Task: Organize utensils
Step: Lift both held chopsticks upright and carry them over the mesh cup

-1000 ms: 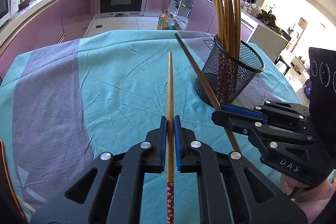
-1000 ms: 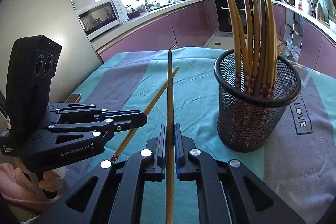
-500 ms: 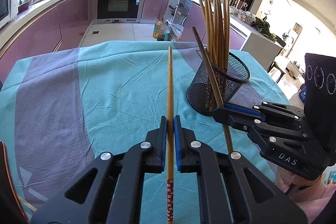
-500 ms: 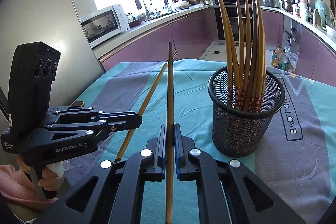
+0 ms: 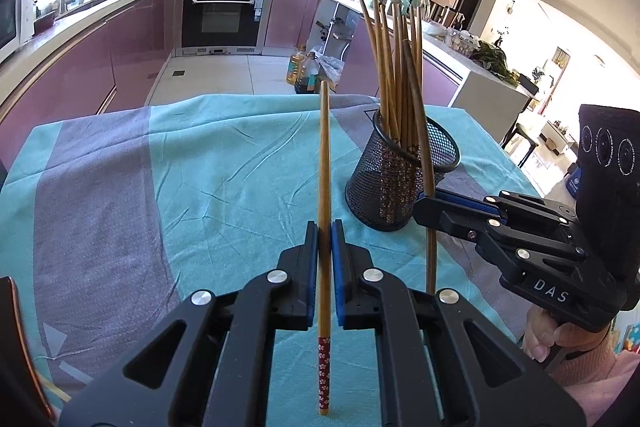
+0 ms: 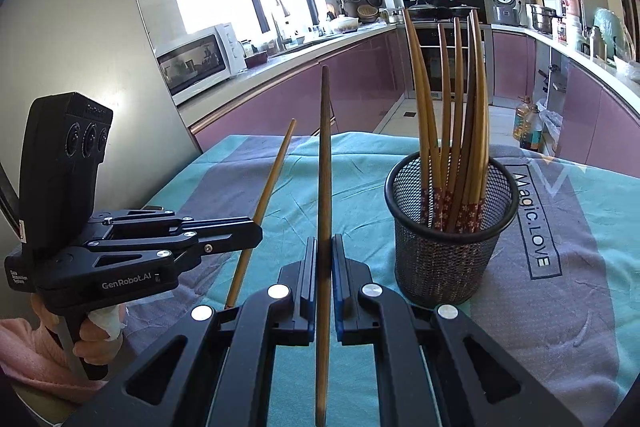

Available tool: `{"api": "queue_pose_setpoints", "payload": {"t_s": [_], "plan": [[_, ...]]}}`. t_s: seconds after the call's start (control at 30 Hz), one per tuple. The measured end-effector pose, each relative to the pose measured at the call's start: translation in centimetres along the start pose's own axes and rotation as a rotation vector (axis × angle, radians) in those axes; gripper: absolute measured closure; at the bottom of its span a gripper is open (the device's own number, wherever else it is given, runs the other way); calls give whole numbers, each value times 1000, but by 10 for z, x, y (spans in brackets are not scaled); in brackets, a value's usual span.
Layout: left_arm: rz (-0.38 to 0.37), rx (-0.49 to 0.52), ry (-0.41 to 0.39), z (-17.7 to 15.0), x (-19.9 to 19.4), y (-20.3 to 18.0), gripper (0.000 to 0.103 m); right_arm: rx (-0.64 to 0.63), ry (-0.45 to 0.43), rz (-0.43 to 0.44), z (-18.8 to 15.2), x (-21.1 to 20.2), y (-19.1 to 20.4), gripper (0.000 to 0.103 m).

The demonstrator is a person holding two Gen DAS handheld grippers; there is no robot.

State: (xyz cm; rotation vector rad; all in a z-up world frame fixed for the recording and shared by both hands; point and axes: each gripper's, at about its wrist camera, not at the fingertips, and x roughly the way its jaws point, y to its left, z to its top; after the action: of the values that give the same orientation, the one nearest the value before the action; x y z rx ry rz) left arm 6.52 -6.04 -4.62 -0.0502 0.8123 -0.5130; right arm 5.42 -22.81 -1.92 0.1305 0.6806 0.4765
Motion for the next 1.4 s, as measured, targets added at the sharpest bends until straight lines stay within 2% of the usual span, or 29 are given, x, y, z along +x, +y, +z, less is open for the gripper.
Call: {"api": "queue_pose_setpoints", "payload": {"t_s": [0.87, 1.4], "plan": [[-68, 26, -64, 13, -21, -11, 96, 6, -90, -33, 18, -27, -18, 97], [-78, 32, -97, 20, -28, -13, 96, 12, -115, -30, 21, -36, -18, 97]]}}
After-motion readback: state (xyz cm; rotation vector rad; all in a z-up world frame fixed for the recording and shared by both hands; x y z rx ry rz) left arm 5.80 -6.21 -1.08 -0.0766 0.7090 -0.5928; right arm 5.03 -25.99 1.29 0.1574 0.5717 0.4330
